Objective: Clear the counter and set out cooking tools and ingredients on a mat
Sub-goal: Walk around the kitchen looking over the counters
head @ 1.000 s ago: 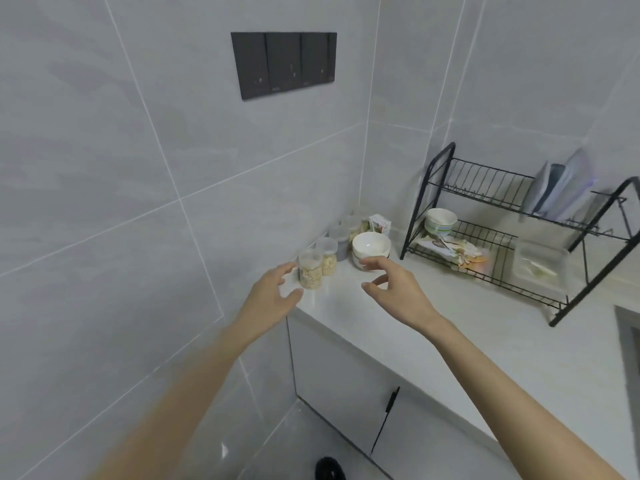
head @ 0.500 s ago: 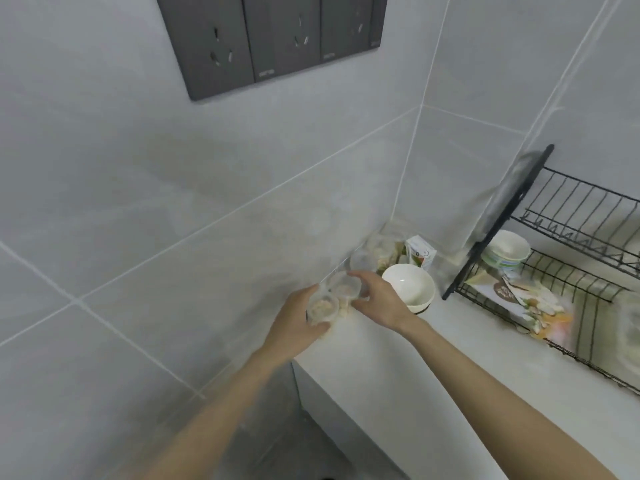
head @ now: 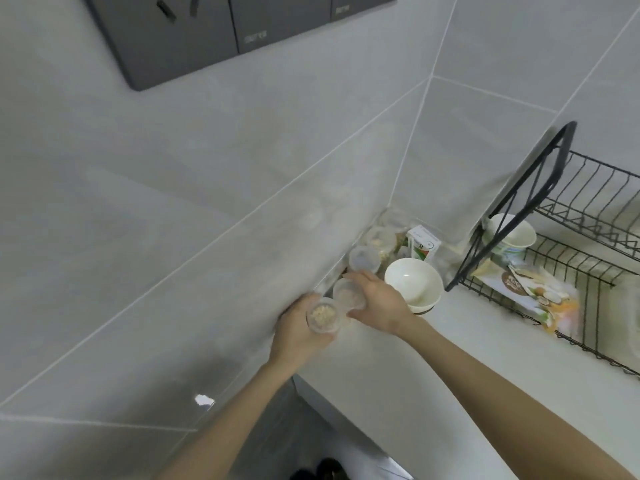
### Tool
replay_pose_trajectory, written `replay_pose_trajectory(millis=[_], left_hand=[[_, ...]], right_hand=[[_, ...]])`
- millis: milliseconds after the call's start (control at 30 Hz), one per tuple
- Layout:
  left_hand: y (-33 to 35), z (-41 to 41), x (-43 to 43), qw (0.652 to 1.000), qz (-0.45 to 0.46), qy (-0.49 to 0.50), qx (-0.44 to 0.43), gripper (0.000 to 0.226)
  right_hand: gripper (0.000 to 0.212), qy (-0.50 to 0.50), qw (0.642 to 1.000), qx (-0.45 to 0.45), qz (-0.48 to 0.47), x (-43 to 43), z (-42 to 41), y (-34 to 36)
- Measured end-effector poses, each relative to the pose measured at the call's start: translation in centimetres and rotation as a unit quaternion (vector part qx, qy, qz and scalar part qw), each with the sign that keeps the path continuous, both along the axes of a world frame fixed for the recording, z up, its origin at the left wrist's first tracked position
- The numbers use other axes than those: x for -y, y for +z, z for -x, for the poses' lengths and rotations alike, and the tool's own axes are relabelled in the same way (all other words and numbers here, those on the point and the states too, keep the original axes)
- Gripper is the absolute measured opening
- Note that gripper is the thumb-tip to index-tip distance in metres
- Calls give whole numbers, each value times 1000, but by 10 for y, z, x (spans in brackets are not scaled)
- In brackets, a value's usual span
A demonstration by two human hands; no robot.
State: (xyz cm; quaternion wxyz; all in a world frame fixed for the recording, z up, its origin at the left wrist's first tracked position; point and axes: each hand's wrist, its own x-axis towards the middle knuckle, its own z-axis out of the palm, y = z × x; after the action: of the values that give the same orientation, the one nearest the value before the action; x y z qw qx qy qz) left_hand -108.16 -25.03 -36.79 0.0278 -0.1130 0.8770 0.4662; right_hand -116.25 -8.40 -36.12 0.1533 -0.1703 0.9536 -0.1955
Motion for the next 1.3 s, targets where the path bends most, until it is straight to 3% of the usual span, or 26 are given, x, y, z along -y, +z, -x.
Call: replay_pose_trajectory(millis=[167,367,500,733,1067,1300], left_hand=[[3,0,7,999,-40,-16,21,56],[18,2,6,992,-102,-77,-22,67],[40,1,-9,976,-167,-135,-39,69],[80,-12,-68,944,-176,-262,-92,64],[141,-94,-221,843,-165,-494,-131,60],[171,-212,-336,756,-183,-610,-154,60]], right_hand=[[76,-46,998,-29,37,-10,-21,9],[73,-137,983,-61,109,-31,-54,41],[73,-195,959,-110,174,-52,-84,65],[71,-326,890,-188,256,-101,-162,102],[66,-503,783,-299,211,-201,-333,146],[63,-592,709,-354,147,-266,-493,171]])
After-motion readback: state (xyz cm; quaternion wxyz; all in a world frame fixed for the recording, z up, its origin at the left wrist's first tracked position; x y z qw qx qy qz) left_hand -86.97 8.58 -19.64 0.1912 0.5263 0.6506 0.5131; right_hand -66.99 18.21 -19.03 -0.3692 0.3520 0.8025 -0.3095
